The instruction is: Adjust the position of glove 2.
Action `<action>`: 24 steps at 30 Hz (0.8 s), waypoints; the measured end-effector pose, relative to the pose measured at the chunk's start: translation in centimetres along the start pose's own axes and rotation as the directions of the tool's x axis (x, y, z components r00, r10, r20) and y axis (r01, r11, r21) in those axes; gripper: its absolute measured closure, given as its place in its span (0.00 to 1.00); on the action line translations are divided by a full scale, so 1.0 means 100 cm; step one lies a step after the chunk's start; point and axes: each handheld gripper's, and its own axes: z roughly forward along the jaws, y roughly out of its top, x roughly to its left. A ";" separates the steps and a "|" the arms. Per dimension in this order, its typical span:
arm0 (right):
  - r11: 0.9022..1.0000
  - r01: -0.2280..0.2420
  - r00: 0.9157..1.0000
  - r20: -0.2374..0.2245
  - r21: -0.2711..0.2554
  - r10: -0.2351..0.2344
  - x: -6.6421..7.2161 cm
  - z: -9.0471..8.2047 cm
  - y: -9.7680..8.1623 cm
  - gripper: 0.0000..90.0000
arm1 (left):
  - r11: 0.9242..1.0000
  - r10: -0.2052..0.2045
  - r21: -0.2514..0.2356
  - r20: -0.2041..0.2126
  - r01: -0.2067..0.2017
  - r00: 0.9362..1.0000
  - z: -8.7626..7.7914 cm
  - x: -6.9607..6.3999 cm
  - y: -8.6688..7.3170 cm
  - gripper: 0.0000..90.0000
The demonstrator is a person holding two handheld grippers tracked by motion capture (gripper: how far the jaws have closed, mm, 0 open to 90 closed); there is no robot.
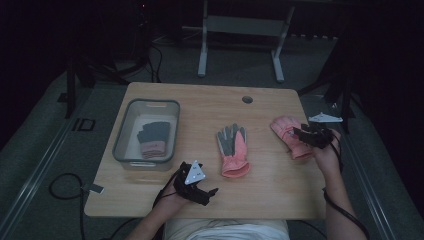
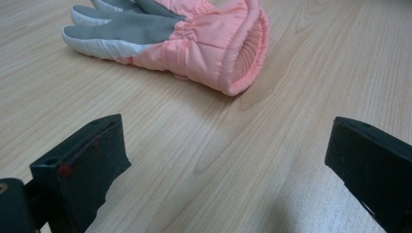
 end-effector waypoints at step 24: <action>0.980 0.018 0.999 -0.030 0.198 -0.012 -0.013 0.058 -0.025 0.60 | 1.000 0.004 0.012 -0.005 -0.004 1.000 0.000 -0.001 -0.002 0.01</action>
